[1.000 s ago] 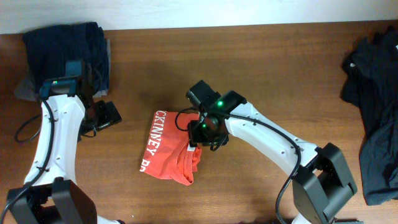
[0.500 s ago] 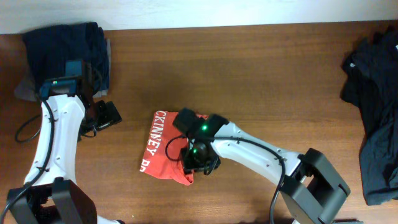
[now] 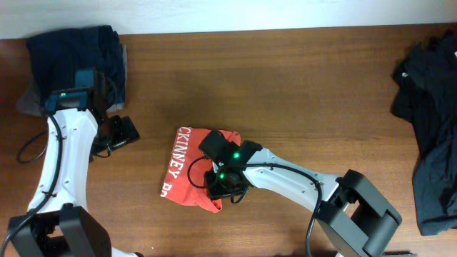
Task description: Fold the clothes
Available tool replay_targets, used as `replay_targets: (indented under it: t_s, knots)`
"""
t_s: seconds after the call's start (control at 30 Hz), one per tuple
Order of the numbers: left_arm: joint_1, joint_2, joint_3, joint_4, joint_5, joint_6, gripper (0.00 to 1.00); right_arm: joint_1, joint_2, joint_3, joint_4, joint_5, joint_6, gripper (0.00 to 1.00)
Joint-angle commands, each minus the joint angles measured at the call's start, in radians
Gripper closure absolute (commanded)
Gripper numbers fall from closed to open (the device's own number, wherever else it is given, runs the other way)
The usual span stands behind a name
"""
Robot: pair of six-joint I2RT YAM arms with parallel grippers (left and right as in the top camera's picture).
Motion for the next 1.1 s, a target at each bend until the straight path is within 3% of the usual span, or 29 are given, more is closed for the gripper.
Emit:
replay_targets:
  t_s: [0.0,0.3,1.07]
  knots:
    - [0.002,-0.008,-0.006,-0.002,0.008,-0.010,0.01,0.005,0.006,-0.004,0.005,0.015,0.012,0.62]
    - [0.002,-0.008,-0.006,-0.001,0.008,-0.010,0.01,0.005,0.006,-0.004,0.005,0.056,0.016,0.96]
    - [0.002,-0.008,-0.006,0.002,0.008,-0.010,0.01,-0.029,-0.002,0.150,-0.291,0.305,0.026,0.96]
